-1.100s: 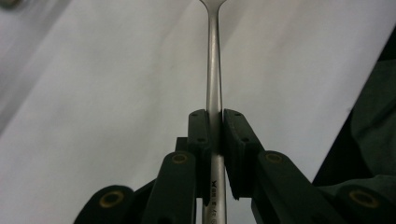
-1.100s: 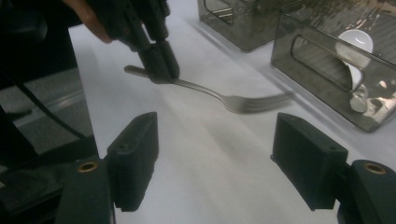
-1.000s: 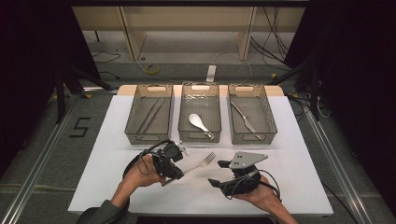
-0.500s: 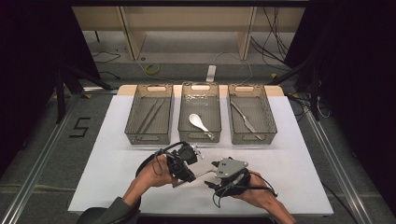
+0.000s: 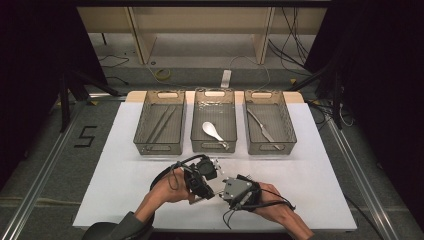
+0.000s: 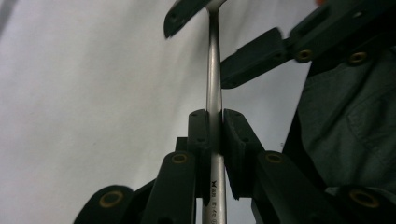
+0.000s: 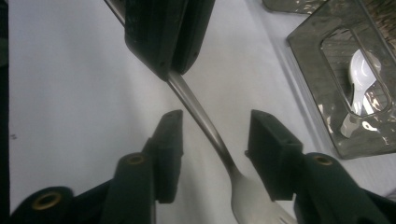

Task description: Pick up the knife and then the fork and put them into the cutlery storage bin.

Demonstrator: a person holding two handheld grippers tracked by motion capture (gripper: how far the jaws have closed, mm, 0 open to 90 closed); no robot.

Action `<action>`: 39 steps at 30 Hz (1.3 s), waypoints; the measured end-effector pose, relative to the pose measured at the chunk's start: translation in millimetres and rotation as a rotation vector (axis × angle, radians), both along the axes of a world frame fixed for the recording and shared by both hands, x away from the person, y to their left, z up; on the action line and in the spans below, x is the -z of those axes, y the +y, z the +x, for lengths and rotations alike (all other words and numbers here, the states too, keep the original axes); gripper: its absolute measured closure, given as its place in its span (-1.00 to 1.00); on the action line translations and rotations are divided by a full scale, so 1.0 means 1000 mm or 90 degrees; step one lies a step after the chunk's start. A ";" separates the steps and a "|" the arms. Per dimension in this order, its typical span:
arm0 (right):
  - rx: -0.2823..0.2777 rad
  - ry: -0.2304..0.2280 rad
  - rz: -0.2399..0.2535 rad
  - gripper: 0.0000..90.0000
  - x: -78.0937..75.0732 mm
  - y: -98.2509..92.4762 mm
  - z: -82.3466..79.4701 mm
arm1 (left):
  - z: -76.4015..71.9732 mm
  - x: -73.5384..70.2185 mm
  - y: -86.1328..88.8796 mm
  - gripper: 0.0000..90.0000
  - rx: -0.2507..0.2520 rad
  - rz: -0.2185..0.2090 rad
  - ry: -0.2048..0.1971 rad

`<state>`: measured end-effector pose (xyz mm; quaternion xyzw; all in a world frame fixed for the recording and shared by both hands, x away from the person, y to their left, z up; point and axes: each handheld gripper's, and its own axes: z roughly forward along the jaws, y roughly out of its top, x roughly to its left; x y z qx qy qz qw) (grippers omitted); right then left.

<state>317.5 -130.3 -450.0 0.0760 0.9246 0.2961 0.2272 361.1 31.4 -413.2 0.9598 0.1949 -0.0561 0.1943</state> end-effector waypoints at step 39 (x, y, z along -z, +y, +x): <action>0.065 -0.002 -0.053 0.96 -0.003 -0.029 0.017 | 0.015 -0.021 0.067 -0.44 -0.173 -0.194 -0.147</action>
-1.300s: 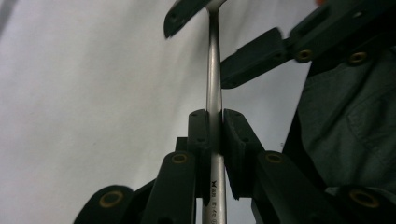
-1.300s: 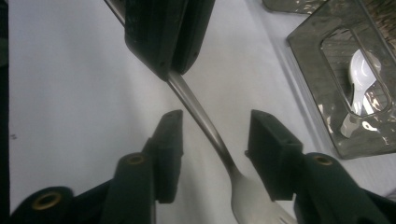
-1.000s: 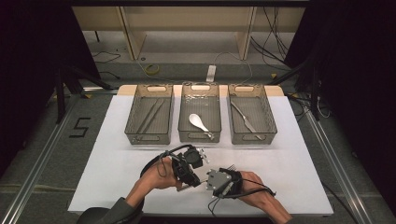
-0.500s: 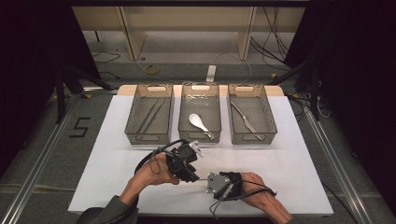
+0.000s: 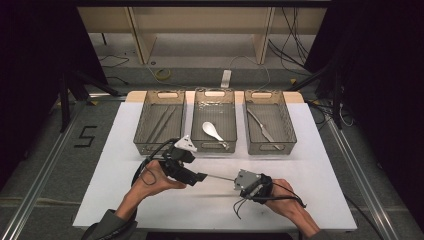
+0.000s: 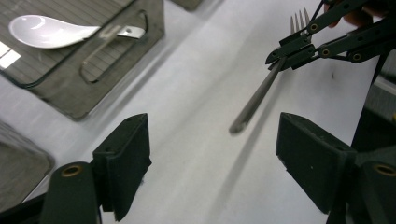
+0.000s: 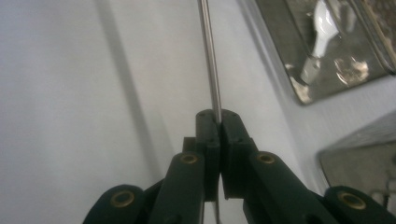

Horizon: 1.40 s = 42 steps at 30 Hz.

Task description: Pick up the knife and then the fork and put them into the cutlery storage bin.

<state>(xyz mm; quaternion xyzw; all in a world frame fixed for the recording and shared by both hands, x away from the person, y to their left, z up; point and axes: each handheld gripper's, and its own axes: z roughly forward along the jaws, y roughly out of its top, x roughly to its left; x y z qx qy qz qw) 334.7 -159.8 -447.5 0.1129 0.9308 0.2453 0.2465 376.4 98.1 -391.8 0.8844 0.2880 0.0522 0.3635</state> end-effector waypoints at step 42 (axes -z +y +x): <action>0.340 0.097 0.261 0.96 -0.076 -0.086 0.139 | -0.018 0.023 0.071 -0.63 -0.164 -0.157 -0.091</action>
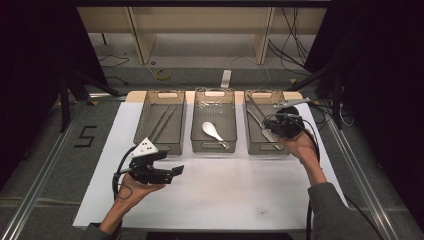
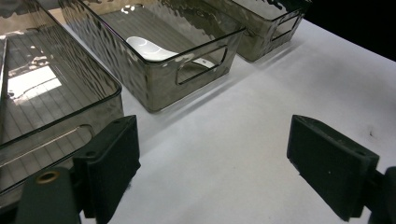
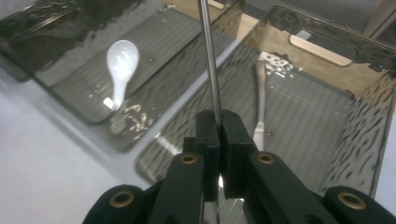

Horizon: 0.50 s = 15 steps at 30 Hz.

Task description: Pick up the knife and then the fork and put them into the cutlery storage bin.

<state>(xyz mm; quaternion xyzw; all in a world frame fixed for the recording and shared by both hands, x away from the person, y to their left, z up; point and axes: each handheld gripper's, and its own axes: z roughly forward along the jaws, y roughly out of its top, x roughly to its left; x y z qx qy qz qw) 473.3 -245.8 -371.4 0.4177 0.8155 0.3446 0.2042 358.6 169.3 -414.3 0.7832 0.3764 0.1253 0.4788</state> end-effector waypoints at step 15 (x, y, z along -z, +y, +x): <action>0.077 0.048 -0.008 0.95 0.020 -0.004 0.040 | -0.005 -0.001 0.001 -0.63 -0.006 -0.008 -0.017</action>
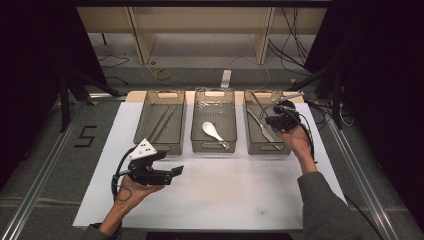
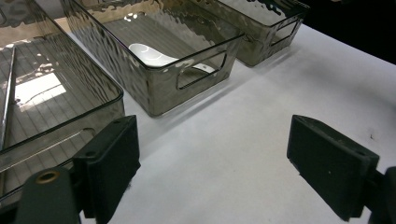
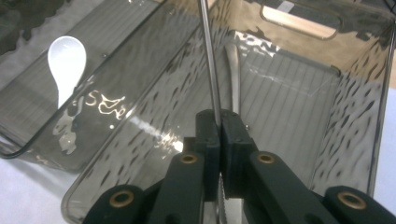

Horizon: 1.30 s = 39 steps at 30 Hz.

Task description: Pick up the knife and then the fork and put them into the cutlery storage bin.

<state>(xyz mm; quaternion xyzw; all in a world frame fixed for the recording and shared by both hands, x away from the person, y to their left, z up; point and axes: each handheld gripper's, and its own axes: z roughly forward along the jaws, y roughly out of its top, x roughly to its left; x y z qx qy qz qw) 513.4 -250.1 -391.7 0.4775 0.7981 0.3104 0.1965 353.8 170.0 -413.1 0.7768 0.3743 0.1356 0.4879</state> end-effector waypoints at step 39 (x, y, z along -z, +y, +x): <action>-0.045 0.013 0.131 0.02 -0.010 0.004 -0.031 | 0.001 -0.001 0.004 -0.65 -0.013 -0.015 -0.004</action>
